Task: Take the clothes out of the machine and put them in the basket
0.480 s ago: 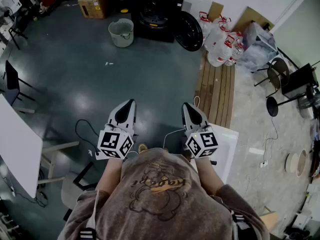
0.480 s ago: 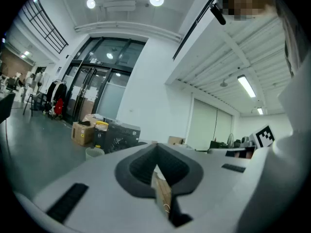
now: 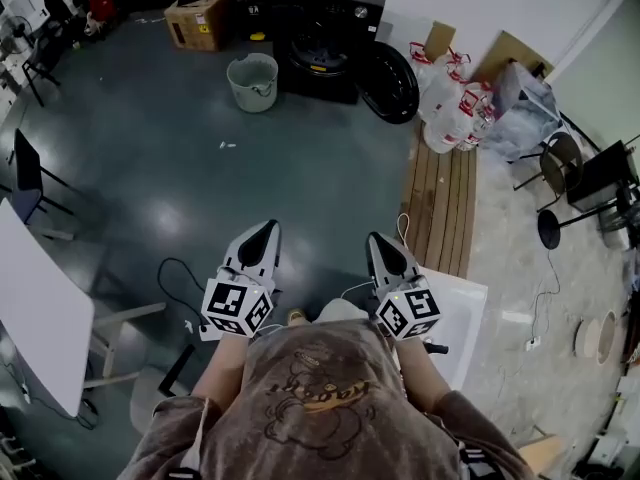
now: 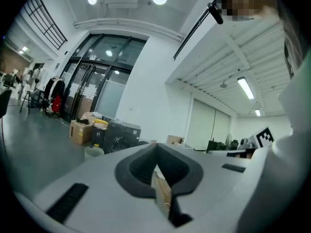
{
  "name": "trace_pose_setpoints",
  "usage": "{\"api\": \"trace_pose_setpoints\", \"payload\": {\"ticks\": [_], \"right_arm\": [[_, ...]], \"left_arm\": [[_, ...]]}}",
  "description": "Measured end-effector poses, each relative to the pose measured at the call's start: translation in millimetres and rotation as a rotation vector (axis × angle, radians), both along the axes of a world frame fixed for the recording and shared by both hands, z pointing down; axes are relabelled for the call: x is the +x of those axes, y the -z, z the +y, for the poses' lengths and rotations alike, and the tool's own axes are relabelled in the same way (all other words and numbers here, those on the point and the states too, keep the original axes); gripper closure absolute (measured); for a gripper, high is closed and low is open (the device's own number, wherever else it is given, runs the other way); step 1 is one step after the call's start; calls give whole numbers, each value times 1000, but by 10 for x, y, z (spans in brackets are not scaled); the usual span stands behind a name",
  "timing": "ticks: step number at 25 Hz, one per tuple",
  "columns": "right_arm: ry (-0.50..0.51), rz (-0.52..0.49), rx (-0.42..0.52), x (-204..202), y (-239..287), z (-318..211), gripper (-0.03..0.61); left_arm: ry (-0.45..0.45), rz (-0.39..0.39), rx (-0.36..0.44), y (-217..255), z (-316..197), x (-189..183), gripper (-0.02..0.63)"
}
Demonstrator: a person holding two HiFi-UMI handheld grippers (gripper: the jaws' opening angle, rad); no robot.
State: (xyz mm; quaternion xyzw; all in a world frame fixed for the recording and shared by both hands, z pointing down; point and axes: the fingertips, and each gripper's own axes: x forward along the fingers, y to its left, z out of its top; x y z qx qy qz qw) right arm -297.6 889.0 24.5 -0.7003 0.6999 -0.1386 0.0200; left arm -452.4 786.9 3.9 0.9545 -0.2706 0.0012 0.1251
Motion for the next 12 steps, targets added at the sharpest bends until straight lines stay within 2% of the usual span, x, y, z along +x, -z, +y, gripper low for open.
{"api": "trace_pose_setpoints", "payload": {"ticks": [5,12], "right_arm": [[-15,1,-10,-33,-55,-228,581],[-11,20,-3,163,-60,-721,581]], "left_arm": [[-5,3,-6,-69,-283,-32,606],[-7,12,-4,-129,-747,173,606]]}}
